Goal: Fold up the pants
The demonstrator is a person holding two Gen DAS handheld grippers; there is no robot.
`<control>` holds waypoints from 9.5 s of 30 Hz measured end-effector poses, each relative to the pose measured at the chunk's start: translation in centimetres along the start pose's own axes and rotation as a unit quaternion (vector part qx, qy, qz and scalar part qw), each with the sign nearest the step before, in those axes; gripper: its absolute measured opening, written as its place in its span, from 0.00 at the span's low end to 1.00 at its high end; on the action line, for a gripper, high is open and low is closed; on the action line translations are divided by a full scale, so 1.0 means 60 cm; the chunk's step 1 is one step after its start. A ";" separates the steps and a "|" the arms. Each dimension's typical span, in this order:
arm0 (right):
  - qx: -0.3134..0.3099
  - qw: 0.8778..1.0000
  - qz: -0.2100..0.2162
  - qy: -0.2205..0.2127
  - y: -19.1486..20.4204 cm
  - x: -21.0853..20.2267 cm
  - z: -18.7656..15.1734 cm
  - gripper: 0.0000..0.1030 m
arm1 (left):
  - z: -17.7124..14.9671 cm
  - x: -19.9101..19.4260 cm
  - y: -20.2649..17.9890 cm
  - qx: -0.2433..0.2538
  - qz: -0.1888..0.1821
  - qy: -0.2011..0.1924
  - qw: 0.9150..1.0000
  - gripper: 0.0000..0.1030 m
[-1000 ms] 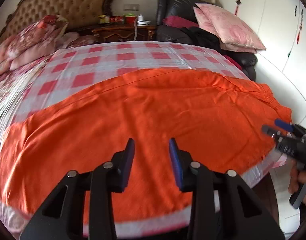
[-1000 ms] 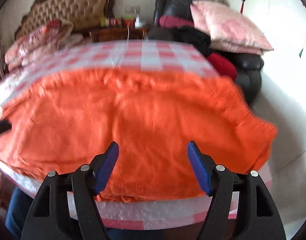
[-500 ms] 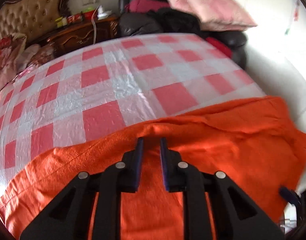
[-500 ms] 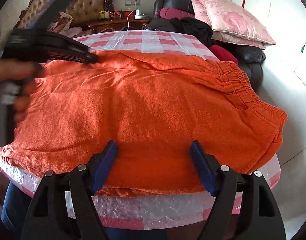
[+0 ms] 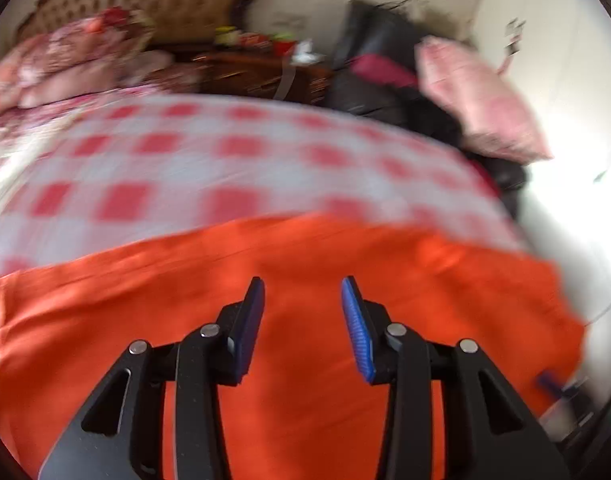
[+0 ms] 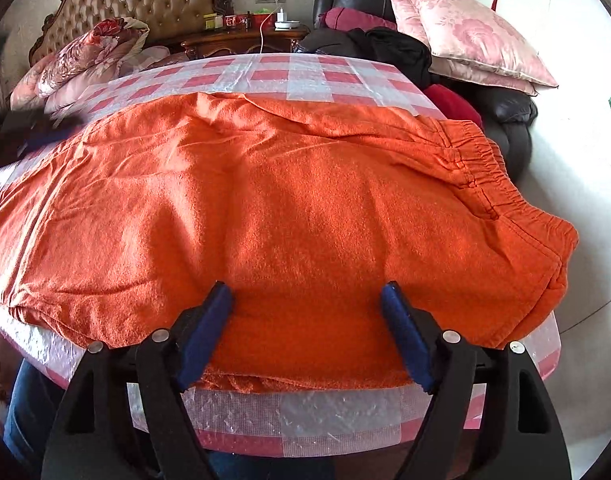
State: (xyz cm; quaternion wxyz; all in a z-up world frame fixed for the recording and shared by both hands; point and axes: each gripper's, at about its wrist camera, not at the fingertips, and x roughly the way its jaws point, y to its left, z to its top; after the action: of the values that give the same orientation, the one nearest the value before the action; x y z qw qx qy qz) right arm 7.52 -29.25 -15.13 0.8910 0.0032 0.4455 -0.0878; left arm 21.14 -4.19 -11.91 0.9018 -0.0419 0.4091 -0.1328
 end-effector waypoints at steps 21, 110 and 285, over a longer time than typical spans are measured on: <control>0.008 0.999 -0.024 0.021 0.007 0.002 0.003 0.76 | -0.100 -0.127 0.419 -0.092 0.145 0.017 0.985 0.54; -0.033 0.999 -0.009 -0.033 0.169 -0.077 0.029 0.76 | -0.297 -0.271 0.637 -0.422 -0.106 -0.042 0.899 0.16; -0.113 0.987 0.111 0.013 0.285 -0.027 0.091 0.80 | 0.000 -0.090 0.532 -0.079 0.104 0.037 0.991 0.25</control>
State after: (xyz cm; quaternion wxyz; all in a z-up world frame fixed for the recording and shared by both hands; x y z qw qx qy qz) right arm 13.64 -12.65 -11.80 0.8838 -0.0468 0.4612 0.0631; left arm 24.29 27.95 -13.87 0.8886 -0.0655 0.4539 -0.0068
